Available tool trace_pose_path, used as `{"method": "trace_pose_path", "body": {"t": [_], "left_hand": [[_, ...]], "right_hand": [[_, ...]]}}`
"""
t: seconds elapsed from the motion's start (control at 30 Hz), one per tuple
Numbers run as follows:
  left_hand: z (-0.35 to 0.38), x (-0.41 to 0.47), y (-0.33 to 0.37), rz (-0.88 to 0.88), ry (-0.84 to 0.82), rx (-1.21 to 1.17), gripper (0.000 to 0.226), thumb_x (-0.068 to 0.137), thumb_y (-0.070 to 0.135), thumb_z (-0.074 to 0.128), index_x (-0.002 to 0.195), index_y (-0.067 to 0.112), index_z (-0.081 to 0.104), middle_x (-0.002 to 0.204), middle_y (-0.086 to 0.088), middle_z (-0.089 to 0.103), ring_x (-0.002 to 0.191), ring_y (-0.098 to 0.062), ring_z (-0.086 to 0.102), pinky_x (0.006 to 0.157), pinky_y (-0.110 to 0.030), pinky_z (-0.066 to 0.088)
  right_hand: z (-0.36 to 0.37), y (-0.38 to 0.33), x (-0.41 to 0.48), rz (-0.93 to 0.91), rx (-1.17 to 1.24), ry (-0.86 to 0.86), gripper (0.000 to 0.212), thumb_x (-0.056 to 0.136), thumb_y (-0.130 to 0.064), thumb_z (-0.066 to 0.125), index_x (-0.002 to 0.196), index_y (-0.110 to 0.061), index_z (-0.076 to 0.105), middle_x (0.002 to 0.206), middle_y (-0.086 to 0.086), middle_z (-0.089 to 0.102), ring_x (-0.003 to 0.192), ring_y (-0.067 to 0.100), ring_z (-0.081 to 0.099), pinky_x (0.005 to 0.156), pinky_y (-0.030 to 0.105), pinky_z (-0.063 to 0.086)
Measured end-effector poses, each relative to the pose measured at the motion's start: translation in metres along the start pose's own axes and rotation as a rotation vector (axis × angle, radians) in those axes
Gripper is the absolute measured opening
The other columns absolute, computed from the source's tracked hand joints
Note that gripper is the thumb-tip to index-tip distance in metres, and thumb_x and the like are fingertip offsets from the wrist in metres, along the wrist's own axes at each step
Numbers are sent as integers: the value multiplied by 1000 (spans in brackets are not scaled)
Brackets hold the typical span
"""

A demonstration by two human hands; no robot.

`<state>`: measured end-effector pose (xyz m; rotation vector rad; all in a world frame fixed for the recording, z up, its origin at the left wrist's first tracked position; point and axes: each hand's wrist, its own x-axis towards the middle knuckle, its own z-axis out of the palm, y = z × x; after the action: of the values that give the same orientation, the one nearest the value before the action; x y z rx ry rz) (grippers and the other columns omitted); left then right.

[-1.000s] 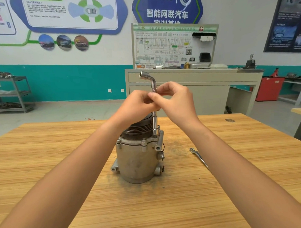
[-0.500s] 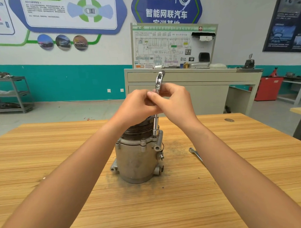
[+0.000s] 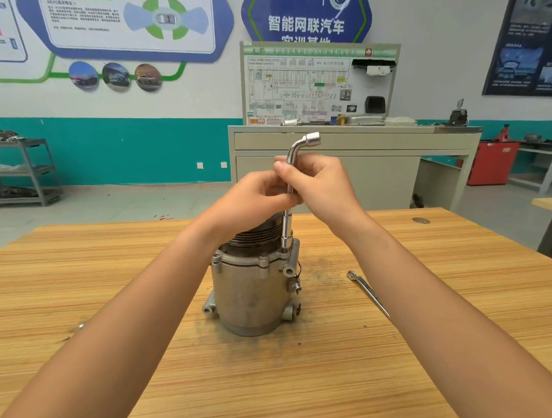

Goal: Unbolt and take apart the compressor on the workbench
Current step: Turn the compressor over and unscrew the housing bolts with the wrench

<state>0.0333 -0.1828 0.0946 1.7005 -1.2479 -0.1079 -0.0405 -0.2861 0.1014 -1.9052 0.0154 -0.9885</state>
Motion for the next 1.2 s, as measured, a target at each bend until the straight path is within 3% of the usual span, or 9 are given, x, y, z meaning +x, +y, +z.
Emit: {"method": "trace_pose_path", "body": {"t": [0.1,0.2,0.33,0.57,0.67,0.77,0.9,1.07,1.2], "left_hand": [[-6,1,-2,-19,-71,-2,21,90,2,56,92,21,66,91,3,72,83,5,65,77,-7,47],[-1,4,-1,17,76,145,7,83,10,68,90,9,68,81,-8,70,70,-6,62,69,-18,48],[4,6,-3,80,161,290,26,77,26,74,90,5,65,66,1,53,60,-9,45,57,-22,37],[-6,-5,-11,170,117,423,28,83,33,68,107,20,63,93,17,62,85,4,56,74,-1,37],[-5,-10,-16,315,-19,694,27,84,32,67,107,17,66,101,6,67,96,-12,59,88,-30,40],[2,-12,-24,340,-225,1013,27,90,34,57,116,29,62,118,7,61,128,-9,39,106,-56,20],[6,-8,-28,326,-344,1160,25,97,30,47,117,32,61,129,8,57,142,-8,17,108,-65,7],[-15,-7,-12,359,-53,741,19,92,19,57,107,21,69,110,9,65,108,-3,55,108,-39,27],[-57,-34,-10,308,269,462,14,83,20,68,94,27,66,84,27,59,79,20,55,80,-1,40]], "right_hand": [[-6,-2,1,62,57,-100,16,92,-20,55,81,-24,67,73,-11,62,57,-9,58,52,7,44],[-5,0,-1,35,-100,-49,19,90,-27,58,88,-12,70,79,0,68,71,3,60,63,15,46],[-2,-4,-3,-61,-157,47,13,85,-21,64,72,-19,67,65,-12,63,63,-1,58,64,14,45],[-18,-27,5,68,349,199,15,89,-13,61,76,-18,65,66,-8,64,62,7,64,60,24,55],[-25,-32,3,48,319,234,15,89,-14,61,75,-17,66,64,-10,64,61,6,65,61,24,56],[-29,-31,-1,42,284,255,15,89,-14,61,75,-17,66,67,-7,63,59,4,65,63,26,56],[-31,-29,-5,65,283,268,12,88,-13,61,78,-16,66,67,-8,64,60,5,66,64,25,57],[-29,-26,-8,90,308,287,12,87,-12,62,76,-15,65,68,-5,64,60,8,67,60,23,56],[-14,-22,-13,102,331,259,11,86,-11,65,75,-14,65,64,-6,65,60,12,69,56,21,54]]}}
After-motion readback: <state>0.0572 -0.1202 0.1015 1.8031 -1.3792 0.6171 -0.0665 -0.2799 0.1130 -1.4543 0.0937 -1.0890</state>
